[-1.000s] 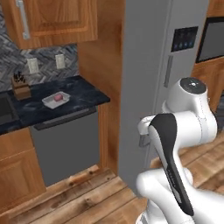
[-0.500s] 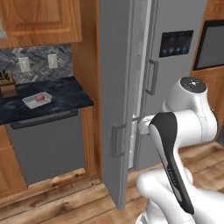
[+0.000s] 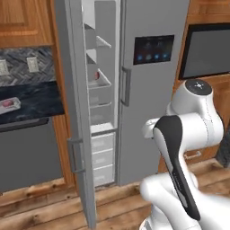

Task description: Take the onion and onion out of the freezer and place them in the tupperware container on the counter. Then put the tupperware containing the vegetables back in the freezer.

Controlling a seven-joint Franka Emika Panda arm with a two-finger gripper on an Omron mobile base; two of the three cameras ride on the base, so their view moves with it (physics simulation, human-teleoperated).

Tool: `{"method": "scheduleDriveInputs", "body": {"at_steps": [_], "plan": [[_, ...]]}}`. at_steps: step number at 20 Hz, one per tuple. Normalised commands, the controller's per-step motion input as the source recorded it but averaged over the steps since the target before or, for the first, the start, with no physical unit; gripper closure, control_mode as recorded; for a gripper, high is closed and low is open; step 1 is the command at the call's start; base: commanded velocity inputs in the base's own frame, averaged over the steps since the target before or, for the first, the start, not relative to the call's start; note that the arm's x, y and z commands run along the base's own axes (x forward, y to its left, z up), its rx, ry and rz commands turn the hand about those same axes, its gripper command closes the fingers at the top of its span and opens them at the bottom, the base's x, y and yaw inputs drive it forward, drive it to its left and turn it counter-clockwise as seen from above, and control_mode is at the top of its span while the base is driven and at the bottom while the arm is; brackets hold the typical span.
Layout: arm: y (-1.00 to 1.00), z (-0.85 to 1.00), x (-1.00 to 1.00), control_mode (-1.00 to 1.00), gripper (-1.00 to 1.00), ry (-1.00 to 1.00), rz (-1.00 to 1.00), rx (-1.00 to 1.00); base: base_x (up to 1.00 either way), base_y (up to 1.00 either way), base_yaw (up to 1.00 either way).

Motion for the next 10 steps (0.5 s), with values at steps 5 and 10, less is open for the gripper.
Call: {"method": "scheduleDriveInputs", "body": {"at_steps": [5,10], "plan": [[0.0,0.0,0.0,1.0,-1.0,0.0,0.0,0.0,0.65,-0.65,0.15],[0.0,0.0,0.0,1.0,-1.0,0.0,0.0,0.0,0.7,-0.14,0.05]]}}
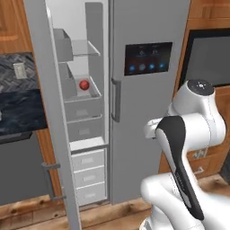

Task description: Take the onion and onion out of the freezer and place them in the tupperware container on the counter. Then put the tupperware containing the vegetables back in the freezer.

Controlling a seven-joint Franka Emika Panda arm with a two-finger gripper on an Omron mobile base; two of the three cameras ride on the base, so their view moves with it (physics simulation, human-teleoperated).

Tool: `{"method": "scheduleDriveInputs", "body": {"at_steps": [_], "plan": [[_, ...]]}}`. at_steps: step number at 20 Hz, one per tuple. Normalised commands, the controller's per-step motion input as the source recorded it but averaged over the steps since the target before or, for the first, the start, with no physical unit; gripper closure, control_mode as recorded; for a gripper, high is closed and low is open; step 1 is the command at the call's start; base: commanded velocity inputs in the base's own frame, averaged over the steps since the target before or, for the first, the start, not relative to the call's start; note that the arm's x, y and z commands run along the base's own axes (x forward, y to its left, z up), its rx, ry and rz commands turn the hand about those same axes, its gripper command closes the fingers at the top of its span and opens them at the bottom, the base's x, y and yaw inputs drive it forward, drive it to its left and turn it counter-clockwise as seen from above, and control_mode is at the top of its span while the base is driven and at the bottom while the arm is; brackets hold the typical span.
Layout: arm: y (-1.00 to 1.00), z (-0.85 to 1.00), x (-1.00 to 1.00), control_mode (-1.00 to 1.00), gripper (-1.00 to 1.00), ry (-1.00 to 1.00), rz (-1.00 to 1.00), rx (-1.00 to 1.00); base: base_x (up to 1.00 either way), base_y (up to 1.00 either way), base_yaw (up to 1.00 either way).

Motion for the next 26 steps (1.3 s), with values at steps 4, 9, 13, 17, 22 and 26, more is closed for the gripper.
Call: {"method": "scheduleDriveInputs", "body": {"at_steps": [4,9,13,17,22,26], "plan": [[0.0,0.0,0.0,1.0,-1.0,0.0,0.0,0.0,0.67,0.07,-0.02],[0.0,0.0,0.0,1.0,-1.0,0.0,0.0,0.0,0.64,0.14,-0.04],[0.0,0.0,0.0,1.0,-1.0,0.0,0.0,0.0,0.59,0.27,-0.06],[0.0,0.0,0.0,1.0,-1.0,0.0,0.0,0.0,0.52,0.39,-0.09],[0.0,0.0,0.0,1.0,-1.0,0.0,0.0,0.0,0.26,0.36,-0.11],[0.0,0.0,0.0,1.0,-1.0,0.0,0.0,0.0,0.0,0.09,-0.08]]}}
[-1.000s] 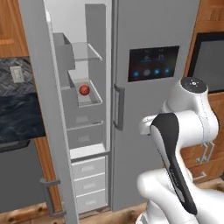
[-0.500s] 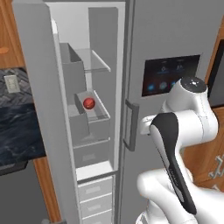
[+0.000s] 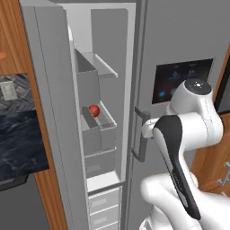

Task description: Take the onion and onion out of the freezer and place them in the tupperware container on the counter. Then put the tupperware containing the vegetables back in the freezer.

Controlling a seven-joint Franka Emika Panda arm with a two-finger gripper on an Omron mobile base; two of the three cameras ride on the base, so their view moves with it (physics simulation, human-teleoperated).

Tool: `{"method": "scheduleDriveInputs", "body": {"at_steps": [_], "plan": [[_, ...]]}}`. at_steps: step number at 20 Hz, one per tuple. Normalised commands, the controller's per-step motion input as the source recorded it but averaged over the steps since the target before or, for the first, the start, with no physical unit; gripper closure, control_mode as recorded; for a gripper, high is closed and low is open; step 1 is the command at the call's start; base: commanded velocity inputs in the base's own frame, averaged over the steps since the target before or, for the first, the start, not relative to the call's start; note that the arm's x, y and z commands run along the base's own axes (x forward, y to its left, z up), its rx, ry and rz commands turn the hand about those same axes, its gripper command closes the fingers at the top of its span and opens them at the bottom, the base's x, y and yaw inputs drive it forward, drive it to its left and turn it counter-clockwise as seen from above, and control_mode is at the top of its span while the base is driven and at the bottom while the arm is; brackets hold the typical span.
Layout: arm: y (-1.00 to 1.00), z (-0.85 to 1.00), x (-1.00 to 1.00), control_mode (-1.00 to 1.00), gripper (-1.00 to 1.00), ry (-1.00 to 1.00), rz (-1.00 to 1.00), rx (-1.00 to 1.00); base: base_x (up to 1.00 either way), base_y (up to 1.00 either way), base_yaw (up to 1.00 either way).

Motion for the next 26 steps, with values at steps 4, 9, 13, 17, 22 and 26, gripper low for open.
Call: {"method": "scheduleDriveInputs", "body": {"at_steps": [4,9,13,17,22,26], "plan": [[0.08,0.0,0.0,-1.0,-1.0,-0.03,0.06,0.06,0.0,0.0,0.0],[0.3,0.0,-0.07,-1.0,-1.0,-0.16,0.3,0.02,0.0,0.0,0.0],[0.44,0.0,-0.03,-1.0,-1.0,-0.17,0.34,0.0,0.0,0.0,0.0],[0.4,0.0,0.02,-1.0,-1.0,-0.09,0.33,0.0,0.0,0.0,0.0],[0.19,0.02,0.21,-1.0,-1.0,-0.02,0.25,-0.03,0.0,0.0,0.0],[0.53,0.05,0.42,-1.0,-1.0,0.0,0.07,-0.19,0.0,0.0,0.0]]}}
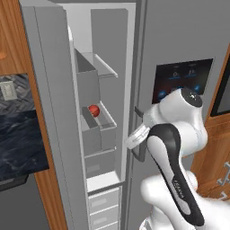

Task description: Take the onion and onion out of the freezer and place them in the tupperware container on the counter. Then put the tupperware containing the vegetables back in the freezer.

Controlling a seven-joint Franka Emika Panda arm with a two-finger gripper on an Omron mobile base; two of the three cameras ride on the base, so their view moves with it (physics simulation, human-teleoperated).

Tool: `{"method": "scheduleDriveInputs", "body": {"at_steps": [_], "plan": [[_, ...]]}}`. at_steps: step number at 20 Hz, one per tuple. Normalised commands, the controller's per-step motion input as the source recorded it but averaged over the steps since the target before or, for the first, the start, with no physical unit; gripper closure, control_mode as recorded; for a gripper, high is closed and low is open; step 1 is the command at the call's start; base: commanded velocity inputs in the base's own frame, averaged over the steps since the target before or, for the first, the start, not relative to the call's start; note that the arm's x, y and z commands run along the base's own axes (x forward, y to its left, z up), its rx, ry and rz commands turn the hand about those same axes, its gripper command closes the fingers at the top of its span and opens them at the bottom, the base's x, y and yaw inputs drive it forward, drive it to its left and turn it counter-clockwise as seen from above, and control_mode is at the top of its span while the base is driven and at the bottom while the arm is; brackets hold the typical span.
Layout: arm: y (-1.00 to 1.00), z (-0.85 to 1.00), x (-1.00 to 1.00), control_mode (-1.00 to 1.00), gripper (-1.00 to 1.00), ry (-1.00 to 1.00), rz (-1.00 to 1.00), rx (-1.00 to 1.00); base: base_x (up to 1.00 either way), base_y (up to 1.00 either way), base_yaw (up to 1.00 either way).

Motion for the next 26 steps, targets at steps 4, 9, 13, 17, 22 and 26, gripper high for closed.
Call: {"method": "scheduleDriveInputs", "body": {"at_steps": [4,9,13,17,22,26], "plan": [[0.55,0.0,0.39,-1.0,-1.0,0.0,0.01,-0.28,0.0,0.0,0.0],[0.35,0.0,0.64,-1.0,-1.0,-0.02,0.04,-0.28,0.0,0.0,0.0],[0.12,-0.01,0.82,-1.0,-1.0,-0.01,0.12,-0.21,0.0,0.0,0.0],[0.0,-0.21,0.76,-1.0,-1.0,-0.01,0.14,-0.14,0.0,0.0,0.0],[0.0,-0.4,0.44,-1.0,-1.0,-0.01,0.15,-0.09,0.0,0.0,0.0],[0.0,-0.36,0.14,-1.0,-1.0,-0.08,0.13,-0.03,0.0,0.0,0.0]]}}
